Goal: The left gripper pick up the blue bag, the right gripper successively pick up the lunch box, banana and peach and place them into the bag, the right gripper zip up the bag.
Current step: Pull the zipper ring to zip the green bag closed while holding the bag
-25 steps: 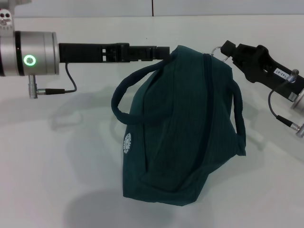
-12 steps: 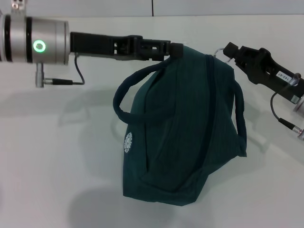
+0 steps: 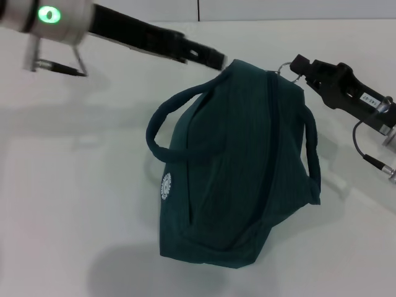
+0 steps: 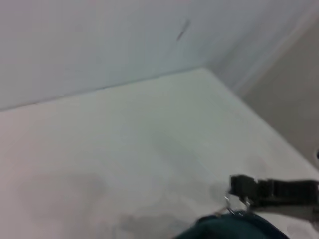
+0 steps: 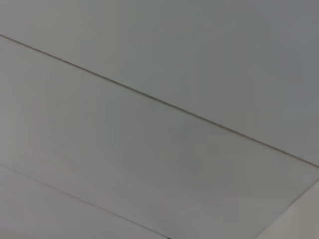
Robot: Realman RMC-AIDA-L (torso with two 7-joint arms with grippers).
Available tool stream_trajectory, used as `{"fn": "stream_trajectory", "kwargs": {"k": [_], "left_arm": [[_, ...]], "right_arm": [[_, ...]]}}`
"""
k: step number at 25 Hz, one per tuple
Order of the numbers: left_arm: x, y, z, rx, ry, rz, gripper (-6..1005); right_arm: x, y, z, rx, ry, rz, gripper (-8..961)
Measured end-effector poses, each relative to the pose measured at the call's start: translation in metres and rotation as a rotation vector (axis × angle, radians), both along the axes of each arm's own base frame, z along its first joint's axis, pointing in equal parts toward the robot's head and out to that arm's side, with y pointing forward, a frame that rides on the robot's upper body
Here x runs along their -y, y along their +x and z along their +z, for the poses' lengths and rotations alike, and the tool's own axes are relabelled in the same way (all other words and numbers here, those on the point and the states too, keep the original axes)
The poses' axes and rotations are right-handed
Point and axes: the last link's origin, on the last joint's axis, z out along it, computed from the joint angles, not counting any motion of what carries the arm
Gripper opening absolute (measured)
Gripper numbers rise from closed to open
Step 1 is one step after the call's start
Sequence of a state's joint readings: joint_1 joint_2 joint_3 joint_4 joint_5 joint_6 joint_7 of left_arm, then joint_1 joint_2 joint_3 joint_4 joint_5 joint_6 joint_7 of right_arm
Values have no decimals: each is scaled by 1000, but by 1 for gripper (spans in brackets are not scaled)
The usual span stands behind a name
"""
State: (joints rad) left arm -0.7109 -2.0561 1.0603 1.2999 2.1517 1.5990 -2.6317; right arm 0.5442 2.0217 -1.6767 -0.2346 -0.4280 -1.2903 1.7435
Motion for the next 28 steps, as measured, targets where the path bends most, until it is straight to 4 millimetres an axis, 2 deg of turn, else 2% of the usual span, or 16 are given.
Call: {"fn": "stream_trajectory", "kwargs": {"k": [5, 11, 28], "left_arm": [[12, 21, -11, -44, -34, -12, 870], [21, 35, -10, -27, -34, -22, 862], [19, 25, -26, -71, -67, 19, 840]], "right_arm": [[0, 0, 0, 2, 3, 2, 76], [1, 1, 1, 6, 11, 4, 80], [-1, 0, 3, 15, 34, 13, 89]]}}
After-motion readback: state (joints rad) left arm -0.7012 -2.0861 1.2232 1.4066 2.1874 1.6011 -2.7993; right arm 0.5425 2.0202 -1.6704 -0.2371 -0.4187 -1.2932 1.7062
